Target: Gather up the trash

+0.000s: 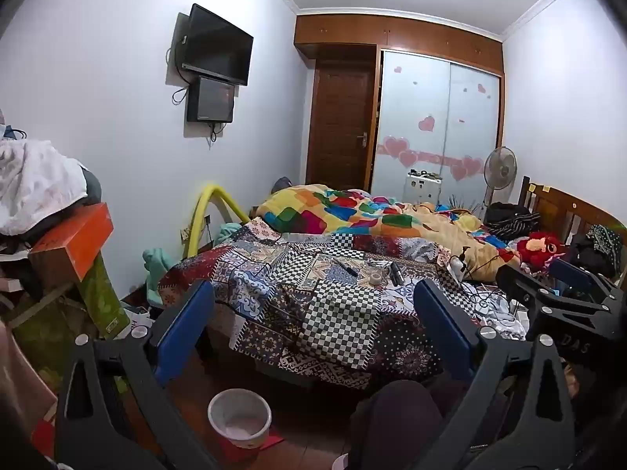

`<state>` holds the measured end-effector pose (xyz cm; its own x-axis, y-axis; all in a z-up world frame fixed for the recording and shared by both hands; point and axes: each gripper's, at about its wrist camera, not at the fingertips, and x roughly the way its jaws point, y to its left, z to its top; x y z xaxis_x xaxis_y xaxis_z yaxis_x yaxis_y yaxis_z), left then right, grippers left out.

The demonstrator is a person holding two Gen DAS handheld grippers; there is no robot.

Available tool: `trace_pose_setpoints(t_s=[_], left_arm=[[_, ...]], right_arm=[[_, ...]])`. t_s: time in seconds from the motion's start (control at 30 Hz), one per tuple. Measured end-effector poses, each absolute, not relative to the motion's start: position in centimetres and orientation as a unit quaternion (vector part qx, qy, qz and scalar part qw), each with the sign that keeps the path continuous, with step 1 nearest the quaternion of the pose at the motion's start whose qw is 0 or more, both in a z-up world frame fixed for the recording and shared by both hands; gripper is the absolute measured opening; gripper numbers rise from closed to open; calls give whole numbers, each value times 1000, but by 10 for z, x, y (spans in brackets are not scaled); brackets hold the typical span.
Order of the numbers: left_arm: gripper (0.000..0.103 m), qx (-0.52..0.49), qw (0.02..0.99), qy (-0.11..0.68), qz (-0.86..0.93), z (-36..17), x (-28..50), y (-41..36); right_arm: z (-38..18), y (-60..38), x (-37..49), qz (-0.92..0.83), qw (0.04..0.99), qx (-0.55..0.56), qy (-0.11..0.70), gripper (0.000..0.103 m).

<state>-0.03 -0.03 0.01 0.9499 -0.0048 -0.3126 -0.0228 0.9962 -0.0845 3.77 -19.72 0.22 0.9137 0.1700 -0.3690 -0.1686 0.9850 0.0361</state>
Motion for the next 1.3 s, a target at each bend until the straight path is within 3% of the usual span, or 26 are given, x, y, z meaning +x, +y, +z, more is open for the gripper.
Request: trace_pose_setpoints(t_s=[1.3], left_arm=[[102, -53, 985, 167, 1, -10, 2, 0]], right_arm=[[2, -195, 34, 87, 978, 3, 190, 103]])
